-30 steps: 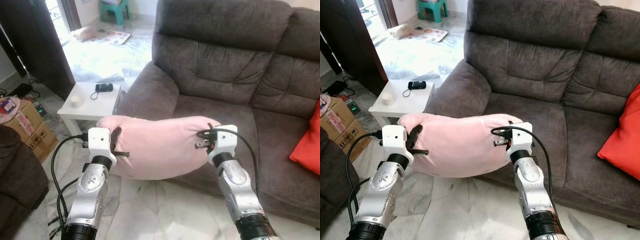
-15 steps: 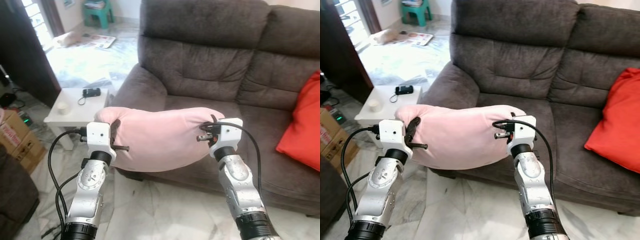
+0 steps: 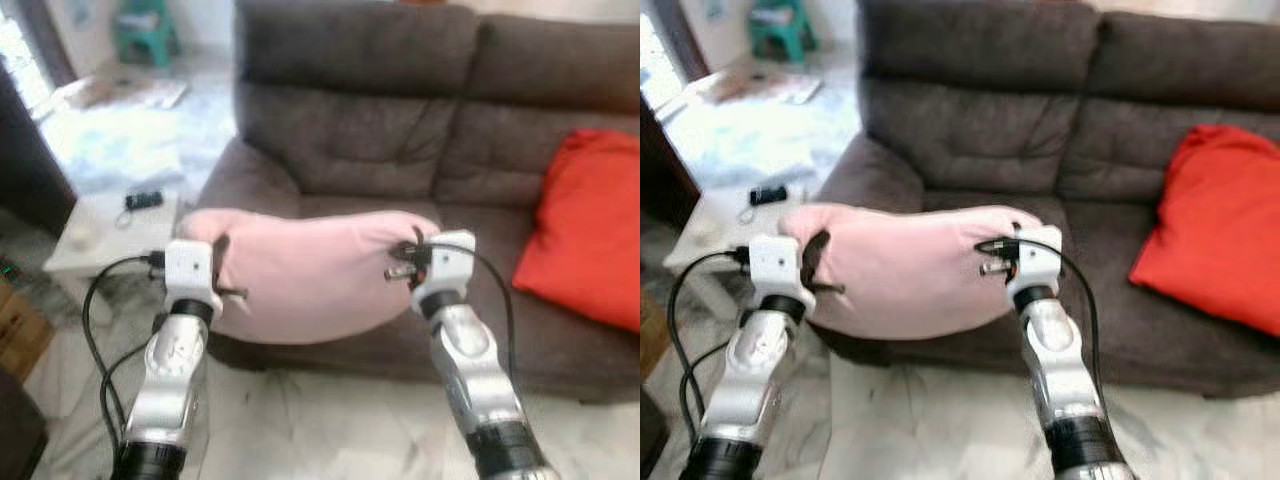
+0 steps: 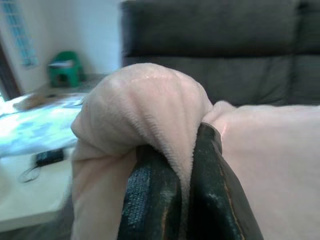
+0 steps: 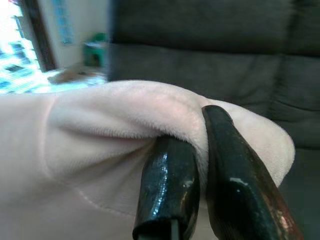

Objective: Move the pillow to the sofa from floor

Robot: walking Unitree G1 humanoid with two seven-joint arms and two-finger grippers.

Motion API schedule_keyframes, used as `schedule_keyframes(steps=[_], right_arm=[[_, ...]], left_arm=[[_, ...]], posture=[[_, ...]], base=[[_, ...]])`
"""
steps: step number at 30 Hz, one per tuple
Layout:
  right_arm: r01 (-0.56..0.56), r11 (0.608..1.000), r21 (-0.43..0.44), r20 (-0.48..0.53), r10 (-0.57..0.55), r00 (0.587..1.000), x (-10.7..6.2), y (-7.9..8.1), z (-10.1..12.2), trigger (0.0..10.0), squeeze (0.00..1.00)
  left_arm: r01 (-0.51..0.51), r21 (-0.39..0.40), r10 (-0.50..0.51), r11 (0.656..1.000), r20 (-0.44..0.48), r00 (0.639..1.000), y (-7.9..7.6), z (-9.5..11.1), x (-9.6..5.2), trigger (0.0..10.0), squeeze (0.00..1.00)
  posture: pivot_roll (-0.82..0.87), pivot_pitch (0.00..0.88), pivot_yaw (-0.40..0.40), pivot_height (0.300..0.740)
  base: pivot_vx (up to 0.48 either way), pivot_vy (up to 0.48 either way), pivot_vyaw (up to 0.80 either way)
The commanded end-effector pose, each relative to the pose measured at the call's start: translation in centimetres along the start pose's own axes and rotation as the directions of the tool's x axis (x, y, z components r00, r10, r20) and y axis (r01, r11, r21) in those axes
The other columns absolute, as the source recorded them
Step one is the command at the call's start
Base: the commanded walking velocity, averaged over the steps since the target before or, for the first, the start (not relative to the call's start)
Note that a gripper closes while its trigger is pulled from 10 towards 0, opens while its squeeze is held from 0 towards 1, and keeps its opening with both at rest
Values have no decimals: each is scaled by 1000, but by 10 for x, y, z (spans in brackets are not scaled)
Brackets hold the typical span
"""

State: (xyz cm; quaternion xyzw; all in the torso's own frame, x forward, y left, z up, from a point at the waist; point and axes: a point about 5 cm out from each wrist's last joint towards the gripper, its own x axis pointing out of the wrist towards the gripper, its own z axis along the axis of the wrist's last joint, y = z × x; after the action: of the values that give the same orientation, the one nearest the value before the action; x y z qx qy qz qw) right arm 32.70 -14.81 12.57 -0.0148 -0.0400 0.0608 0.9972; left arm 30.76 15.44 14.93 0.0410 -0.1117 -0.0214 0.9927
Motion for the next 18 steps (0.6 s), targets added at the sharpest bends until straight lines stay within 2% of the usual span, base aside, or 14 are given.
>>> schedule_keyframes(steps=[1, 10, 18], right_arm=[[28, 1000, 13, 90, -29, 996, 5, -3, 20, 10000, 0], [7, 1000, 17, 83, -9, 997, 5, 1, 20, 10000, 0], [-17, 1000, 19, 97, 16, 995, 6, 4, 23, 10000, 0]], left_arm=[[-39, 6, 39, 999, 36, 999, 11, 7, 0, 10000, 0], [-50, -1, 50, 999, 43, 998, 12, 9, 0, 10000, 0], [-71, -8, 72, 997, 45, 996, 15, 9, -2, 10000, 0]], posture=[[25, 23, -32, 740], [27, 28, -36, 740], [25, 26, -37, 740]], base=[[0, 0, -788], [0, 0, -787], [0, 0, 0]])
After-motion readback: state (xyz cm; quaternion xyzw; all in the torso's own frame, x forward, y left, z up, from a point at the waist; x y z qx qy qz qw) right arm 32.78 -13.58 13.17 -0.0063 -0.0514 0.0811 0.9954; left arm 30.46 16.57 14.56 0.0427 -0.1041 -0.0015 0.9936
